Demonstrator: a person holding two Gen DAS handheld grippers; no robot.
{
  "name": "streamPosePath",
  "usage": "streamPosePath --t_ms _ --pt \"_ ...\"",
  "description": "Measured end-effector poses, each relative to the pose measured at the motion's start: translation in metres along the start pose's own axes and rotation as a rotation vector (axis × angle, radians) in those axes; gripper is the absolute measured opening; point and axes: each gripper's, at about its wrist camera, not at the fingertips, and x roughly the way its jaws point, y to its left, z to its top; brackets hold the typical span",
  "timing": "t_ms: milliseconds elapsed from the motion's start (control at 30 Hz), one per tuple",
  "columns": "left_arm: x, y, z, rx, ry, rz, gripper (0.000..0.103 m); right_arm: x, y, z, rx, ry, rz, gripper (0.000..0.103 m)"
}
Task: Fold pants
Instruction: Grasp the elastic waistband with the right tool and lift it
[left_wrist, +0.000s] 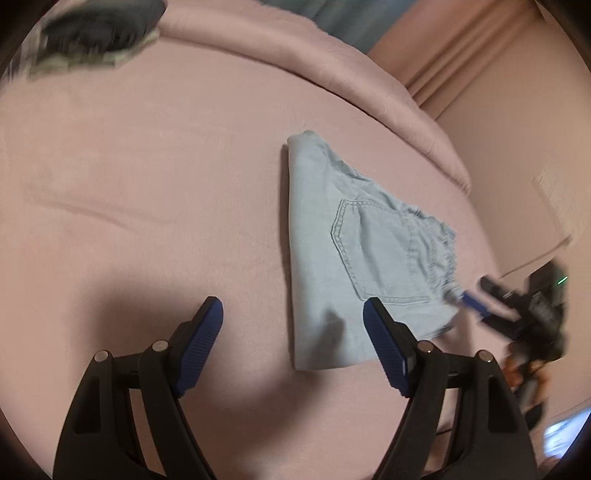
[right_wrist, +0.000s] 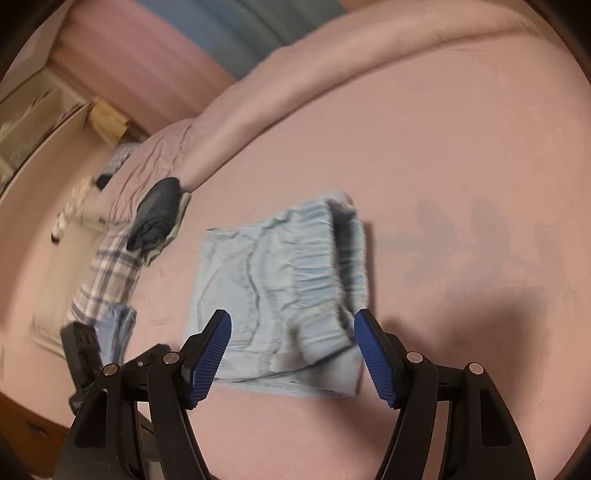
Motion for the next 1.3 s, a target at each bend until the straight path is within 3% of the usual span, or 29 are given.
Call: streamPosePath --t_ms 100,233,500,1300 --pt "0.006 0.01 0.002 -0.096 0.038 -0.105 0.078 0.002 -0.018 -0.003 0.087 0.027 0.037 0.071" --pt "0.013 0.014 0.004 -0.165 0.074 -0.188 0.078 0.009 -0.038 -0.005 0.19 0.053 0.058 0.071" --pt "0.029 0.015 0.011 -0.221 0.113 -0.249 0.078 0.025 -0.052 -0.002 0.283 0.098 0.164 0.072" --pt "0.067 -0.019 0.034 -0.084 0.139 -0.162 0.079 0.068 -0.024 0.026 0.14 0.158 0.134 0.079"
